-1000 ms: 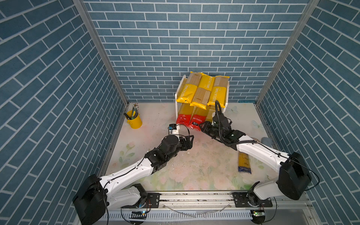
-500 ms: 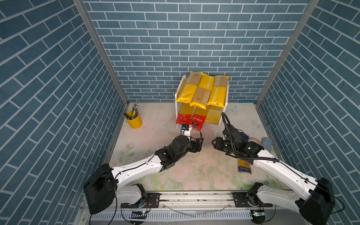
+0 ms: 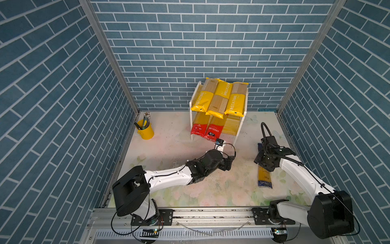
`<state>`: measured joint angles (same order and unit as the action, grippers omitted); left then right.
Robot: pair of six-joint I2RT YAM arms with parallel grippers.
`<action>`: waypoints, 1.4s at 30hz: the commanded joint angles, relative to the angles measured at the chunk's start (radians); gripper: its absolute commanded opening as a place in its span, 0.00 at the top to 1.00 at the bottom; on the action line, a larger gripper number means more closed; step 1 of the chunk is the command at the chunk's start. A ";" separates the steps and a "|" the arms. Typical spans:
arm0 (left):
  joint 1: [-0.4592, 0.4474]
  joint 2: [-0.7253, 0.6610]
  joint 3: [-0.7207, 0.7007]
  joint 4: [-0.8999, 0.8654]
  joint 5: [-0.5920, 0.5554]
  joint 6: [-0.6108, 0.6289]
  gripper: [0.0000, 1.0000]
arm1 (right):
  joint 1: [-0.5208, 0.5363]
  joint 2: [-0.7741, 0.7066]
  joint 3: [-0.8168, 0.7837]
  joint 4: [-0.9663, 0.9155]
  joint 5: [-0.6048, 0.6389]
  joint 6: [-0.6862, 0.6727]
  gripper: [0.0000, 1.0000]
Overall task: Arrange pasta packages on shelves
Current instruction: Move the pasta bag to the middle-right of the table.
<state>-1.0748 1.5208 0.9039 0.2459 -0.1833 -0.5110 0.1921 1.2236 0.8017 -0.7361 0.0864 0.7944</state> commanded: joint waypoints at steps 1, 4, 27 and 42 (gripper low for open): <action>-0.006 0.013 -0.005 -0.004 -0.008 -0.002 0.16 | -0.043 0.044 -0.037 0.025 0.027 -0.050 0.45; -0.006 0.021 0.000 -0.008 -0.001 -0.004 0.16 | -0.044 0.093 -0.057 0.069 0.001 -0.050 0.47; -0.005 -0.027 -0.015 -0.055 -0.068 0.017 0.16 | 0.220 0.241 0.054 0.027 -0.024 -0.051 0.49; -0.005 -0.012 -0.019 -0.050 -0.056 -0.024 0.16 | 0.264 0.339 -0.022 0.224 -0.116 -0.011 0.59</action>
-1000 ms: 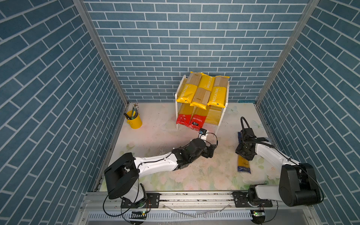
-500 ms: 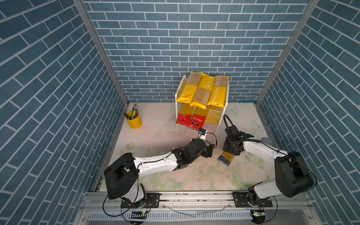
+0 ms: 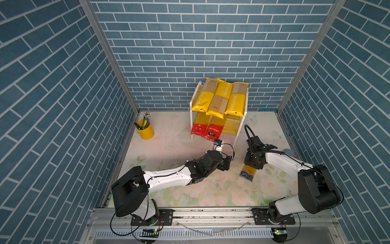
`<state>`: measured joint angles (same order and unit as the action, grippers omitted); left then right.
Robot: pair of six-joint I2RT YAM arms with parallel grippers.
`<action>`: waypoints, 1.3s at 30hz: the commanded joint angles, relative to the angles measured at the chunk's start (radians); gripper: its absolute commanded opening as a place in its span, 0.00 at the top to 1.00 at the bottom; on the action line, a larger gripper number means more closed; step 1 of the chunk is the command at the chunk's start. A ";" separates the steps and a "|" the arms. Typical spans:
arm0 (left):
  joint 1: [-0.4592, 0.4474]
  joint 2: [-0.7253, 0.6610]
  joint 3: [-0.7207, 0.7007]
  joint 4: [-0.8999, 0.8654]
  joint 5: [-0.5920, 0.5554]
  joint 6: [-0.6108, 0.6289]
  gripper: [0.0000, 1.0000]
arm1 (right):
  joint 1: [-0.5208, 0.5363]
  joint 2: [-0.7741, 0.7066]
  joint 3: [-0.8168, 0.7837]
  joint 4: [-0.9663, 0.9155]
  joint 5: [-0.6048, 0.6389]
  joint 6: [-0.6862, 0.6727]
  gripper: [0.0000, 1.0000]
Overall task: Arrange pasta packages on shelves
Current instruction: Move the pasta bag to the middle-right of the table, then pick up the pasta bag from the middle-right of the table.
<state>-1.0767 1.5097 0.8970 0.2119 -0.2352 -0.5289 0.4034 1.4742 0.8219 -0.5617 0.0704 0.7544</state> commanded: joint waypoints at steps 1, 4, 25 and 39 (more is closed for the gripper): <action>-0.002 0.003 -0.011 -0.016 -0.004 -0.004 0.16 | 0.063 0.097 -0.033 0.055 -0.111 0.028 0.58; -0.003 0.016 0.004 -0.031 -0.003 -0.003 0.16 | 0.084 0.097 -0.002 0.070 -0.152 0.013 0.57; -0.017 0.180 0.068 0.031 0.111 -0.041 0.16 | -0.199 -0.206 -0.141 0.005 -0.223 0.021 0.42; -0.018 0.133 0.014 0.040 0.071 -0.039 0.16 | -0.179 -0.027 -0.152 0.320 -0.252 0.142 0.42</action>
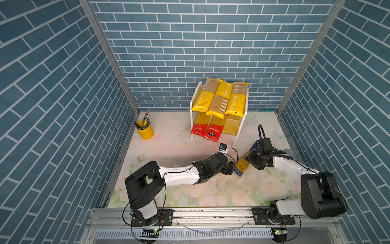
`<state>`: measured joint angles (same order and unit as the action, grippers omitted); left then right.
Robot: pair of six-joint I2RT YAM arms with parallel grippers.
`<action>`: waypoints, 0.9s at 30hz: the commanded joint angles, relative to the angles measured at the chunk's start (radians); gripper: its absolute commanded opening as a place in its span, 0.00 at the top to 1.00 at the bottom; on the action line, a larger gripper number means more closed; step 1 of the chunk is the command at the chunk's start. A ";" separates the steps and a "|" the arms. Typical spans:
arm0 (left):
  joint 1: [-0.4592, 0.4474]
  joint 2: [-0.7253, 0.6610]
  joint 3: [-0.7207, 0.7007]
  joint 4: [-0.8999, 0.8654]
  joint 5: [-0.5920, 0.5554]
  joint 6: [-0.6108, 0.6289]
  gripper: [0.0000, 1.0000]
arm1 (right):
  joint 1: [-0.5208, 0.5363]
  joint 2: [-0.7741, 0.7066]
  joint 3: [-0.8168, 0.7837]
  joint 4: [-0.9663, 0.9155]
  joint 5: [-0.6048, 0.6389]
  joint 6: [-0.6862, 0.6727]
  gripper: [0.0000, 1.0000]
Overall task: Arrange pasta packages on shelves
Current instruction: Pick up the pasta bag from the middle-right of the table.
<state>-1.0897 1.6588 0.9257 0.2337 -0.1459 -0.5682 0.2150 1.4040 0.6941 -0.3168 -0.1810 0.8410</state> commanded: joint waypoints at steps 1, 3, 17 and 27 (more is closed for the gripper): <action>-0.004 -0.016 -0.013 0.018 -0.018 0.002 0.16 | 0.015 0.068 -0.023 0.085 0.005 0.062 0.42; -0.005 -0.019 -0.011 0.015 -0.015 0.004 0.16 | 0.026 0.105 -0.022 0.088 0.032 0.075 0.43; 0.057 -0.163 -0.076 -0.082 -0.068 -0.012 0.16 | 0.042 -0.039 -0.020 -0.031 -0.050 -0.008 0.92; 0.142 -0.387 -0.130 -0.270 -0.080 -0.036 0.15 | 0.366 -0.318 0.004 -0.155 -0.067 0.177 0.95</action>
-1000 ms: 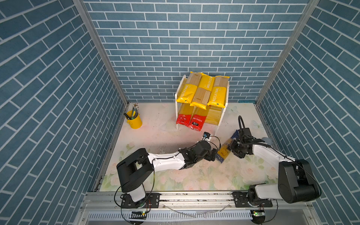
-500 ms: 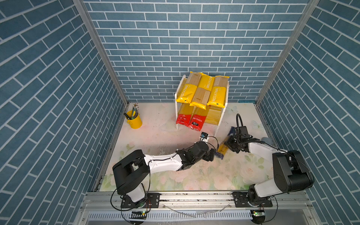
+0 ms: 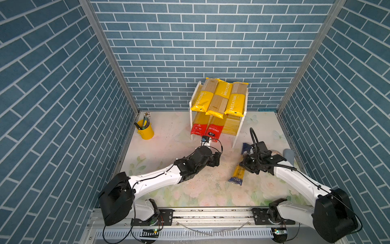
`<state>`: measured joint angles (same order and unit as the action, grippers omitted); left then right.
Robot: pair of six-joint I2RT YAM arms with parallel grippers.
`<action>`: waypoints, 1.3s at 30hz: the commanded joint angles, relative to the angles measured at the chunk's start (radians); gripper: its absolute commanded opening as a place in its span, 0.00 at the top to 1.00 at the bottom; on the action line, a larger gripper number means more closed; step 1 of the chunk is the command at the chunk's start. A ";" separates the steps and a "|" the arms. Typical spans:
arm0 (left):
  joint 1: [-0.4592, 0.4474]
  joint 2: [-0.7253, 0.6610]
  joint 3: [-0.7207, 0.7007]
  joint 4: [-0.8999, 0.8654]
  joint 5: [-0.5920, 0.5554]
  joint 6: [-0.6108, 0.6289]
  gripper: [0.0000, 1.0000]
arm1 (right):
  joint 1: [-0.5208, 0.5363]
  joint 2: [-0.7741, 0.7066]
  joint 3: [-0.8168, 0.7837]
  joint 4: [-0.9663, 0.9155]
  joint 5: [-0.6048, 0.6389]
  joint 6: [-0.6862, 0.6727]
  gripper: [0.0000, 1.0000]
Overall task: Arrange pasta packages on shelves
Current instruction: Pick up the pasta bag from the middle-right of the table, then place the pasta bag on the shelf.
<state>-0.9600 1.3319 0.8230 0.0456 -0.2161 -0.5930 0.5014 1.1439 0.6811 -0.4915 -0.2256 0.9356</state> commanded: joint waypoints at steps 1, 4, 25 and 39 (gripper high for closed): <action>0.019 -0.089 -0.036 -0.096 -0.011 -0.014 0.15 | 0.117 -0.076 0.026 0.022 -0.013 0.095 0.95; 0.041 -0.195 -0.075 -0.145 -0.014 -0.022 0.13 | 0.223 -0.133 0.086 0.002 0.044 0.084 0.95; 0.113 -0.319 -0.206 0.136 0.288 -0.124 0.03 | 0.109 0.056 0.368 0.291 0.183 -0.034 1.00; 0.147 0.075 -0.144 0.486 0.405 -0.204 0.03 | 0.071 0.262 0.523 0.379 0.202 -0.062 1.00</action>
<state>-0.8356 1.3743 0.6415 0.4419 0.1589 -0.7719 0.5861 1.4117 1.0904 -0.2943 -0.0734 0.9005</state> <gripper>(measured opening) 0.976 0.268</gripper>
